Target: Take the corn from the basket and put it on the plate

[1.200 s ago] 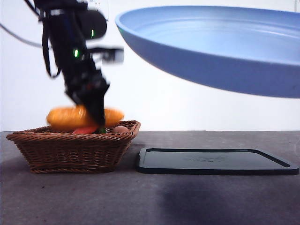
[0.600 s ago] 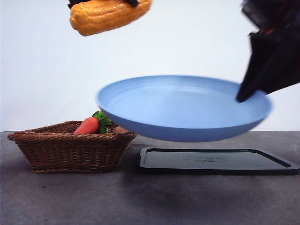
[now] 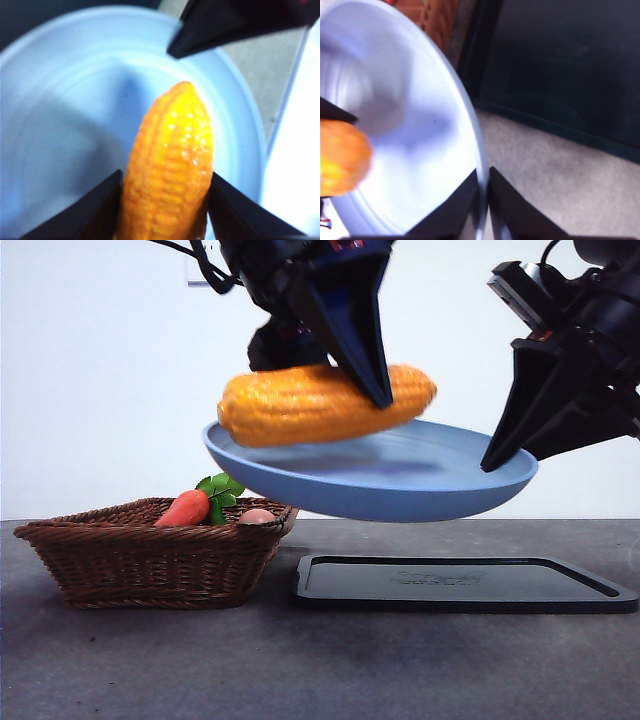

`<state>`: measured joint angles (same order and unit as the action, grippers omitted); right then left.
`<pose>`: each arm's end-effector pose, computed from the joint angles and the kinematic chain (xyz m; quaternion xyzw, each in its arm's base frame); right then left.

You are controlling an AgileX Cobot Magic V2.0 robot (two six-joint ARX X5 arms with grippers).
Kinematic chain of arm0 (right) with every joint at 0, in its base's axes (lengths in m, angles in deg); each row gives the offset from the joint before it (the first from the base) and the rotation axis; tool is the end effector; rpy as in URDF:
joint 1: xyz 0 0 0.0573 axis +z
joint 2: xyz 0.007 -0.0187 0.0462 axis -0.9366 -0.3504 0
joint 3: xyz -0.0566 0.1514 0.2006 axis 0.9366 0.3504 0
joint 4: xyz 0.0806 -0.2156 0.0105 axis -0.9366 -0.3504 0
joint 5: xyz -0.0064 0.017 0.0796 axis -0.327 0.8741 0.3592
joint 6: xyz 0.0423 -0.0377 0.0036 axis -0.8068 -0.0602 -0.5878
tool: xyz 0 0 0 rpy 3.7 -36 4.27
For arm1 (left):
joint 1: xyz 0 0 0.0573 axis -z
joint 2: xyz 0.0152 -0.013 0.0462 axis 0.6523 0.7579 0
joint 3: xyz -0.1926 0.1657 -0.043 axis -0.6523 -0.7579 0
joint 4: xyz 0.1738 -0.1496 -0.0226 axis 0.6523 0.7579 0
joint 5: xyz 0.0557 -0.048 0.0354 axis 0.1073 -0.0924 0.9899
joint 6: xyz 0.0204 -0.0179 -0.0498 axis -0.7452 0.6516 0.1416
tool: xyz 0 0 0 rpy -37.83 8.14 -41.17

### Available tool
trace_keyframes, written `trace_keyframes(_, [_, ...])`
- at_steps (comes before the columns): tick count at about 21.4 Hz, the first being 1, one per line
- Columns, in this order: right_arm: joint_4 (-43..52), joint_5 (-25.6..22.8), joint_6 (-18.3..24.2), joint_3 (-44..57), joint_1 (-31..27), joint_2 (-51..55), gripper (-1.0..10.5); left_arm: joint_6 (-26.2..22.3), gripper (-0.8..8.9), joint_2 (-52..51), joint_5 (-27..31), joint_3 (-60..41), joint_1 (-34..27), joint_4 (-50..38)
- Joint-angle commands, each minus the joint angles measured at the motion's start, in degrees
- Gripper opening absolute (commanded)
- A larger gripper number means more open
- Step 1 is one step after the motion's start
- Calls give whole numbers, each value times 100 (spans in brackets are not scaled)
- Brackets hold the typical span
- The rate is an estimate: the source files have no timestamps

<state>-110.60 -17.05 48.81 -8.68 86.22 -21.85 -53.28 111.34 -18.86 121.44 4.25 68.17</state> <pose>0.2114 0.0833 0.2292 0.1970 0.5104 0.3015 0.7809 0.2343 -0.2499 0.2825 0.2159 0.4675 -0.5134 0.6864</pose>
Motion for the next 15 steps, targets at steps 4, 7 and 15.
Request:
trace_keyframes(4, [46,175,-55,-114,22,-37,1,-96,256,389,55,114,201,-116])
trace_keyframes(7, [39,214,-35,-114,22,-37,1,-94,363,431,55,114,280,-116])
trace_keyframes(15, [39,201,-28,-114,20,-37,1,15,407,317,50,120,348,81])
